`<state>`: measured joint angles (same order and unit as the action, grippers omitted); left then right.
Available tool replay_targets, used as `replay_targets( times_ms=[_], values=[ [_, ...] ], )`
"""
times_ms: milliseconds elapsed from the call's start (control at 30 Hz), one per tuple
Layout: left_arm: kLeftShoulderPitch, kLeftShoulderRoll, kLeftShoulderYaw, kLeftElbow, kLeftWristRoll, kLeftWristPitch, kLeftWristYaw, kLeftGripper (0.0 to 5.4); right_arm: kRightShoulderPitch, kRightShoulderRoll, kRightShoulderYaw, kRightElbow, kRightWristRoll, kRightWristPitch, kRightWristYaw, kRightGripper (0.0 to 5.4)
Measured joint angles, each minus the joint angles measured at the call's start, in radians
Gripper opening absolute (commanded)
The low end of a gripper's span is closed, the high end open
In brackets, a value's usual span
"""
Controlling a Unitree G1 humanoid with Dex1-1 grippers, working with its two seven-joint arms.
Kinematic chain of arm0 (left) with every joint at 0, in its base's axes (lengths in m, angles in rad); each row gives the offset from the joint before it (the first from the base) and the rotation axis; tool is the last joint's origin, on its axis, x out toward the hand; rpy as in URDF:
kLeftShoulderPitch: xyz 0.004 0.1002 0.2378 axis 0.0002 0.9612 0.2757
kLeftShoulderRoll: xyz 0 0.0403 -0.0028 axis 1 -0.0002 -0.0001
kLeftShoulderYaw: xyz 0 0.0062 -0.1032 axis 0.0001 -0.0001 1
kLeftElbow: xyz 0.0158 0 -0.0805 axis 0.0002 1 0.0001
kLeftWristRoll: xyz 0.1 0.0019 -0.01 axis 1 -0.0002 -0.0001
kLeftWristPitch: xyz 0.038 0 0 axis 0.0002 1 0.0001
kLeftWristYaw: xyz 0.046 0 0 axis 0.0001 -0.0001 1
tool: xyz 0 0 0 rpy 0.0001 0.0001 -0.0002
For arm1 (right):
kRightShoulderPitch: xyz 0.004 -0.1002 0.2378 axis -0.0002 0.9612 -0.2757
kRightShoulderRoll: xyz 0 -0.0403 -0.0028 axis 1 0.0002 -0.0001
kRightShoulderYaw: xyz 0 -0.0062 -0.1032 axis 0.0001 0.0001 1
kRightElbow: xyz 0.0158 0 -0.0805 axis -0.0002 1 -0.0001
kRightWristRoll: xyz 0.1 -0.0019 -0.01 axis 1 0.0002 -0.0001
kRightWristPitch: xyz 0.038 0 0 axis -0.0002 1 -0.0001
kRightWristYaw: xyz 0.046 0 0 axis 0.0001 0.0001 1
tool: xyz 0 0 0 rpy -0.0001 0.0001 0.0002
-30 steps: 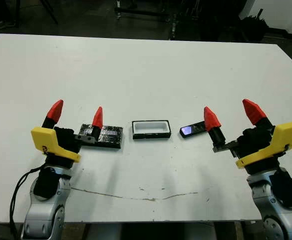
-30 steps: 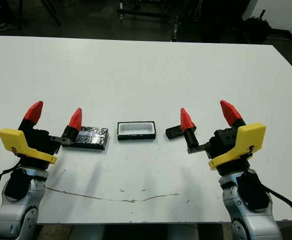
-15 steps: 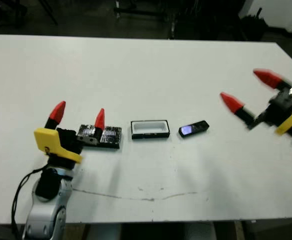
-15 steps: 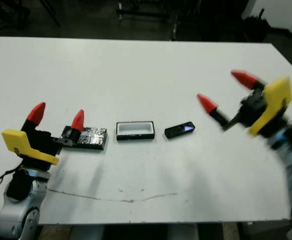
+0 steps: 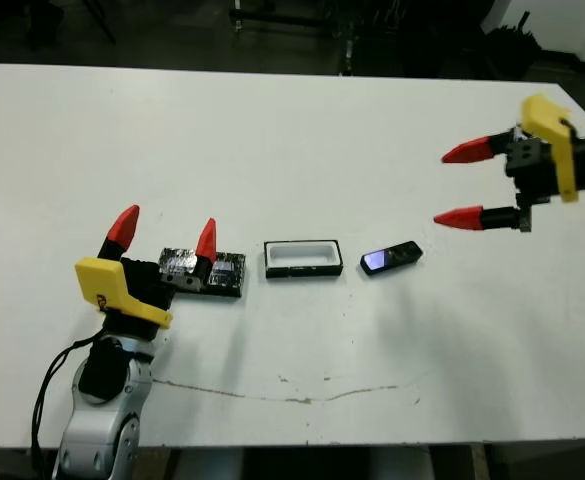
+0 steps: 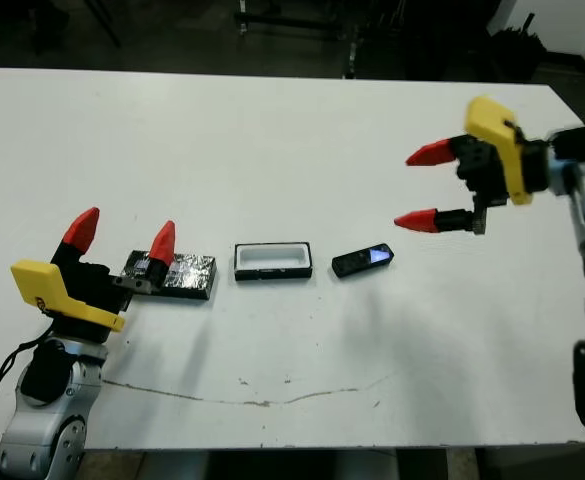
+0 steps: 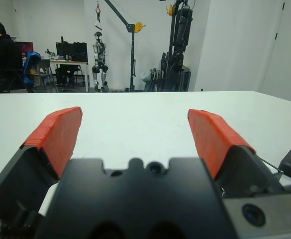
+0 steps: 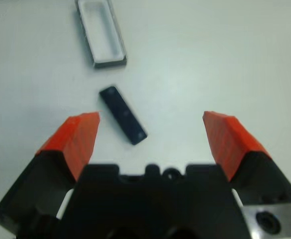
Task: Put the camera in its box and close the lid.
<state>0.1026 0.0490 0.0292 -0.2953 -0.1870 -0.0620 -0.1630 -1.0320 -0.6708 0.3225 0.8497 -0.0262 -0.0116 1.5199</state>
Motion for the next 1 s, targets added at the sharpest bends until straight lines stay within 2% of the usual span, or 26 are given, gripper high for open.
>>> replay_targets(
  times_ms=[200,367,567,733,900,1000],
  values=[
    [0.000,-0.003,0.004,0.000,0.006,0.001,0.007,5.40,-0.037,0.078,0.067,0.106,-0.128,-0.106,-0.017,5.38],
    [0.002,-0.006,-0.002,0.000,0.007,0.003,0.012,5.40,-0.051,0.136,0.093,0.167,-0.190,-0.116,-0.024,5.38],
    [0.002,-0.006,-0.003,0.000,0.010,0.003,0.012,5.40,-0.050,0.179,0.090,0.211,-0.208,-0.175,-0.064,4.83],
    [0.001,-0.006,-0.004,-0.001,0.009,0.013,0.012,5.40,-0.050,0.210,0.090,0.242,-0.223,-0.193,-0.073,4.24],
    [0.001,-0.006,-0.004,-0.001,0.003,0.021,0.011,5.40,-0.049,0.219,0.095,0.245,-0.246,-0.197,-0.076,4.71],
    [0.002,-0.006,-0.002,-0.006,-0.009,0.027,0.008,5.40,-0.048,0.229,0.096,0.251,-0.253,-0.195,-0.074,4.57]
  ],
)
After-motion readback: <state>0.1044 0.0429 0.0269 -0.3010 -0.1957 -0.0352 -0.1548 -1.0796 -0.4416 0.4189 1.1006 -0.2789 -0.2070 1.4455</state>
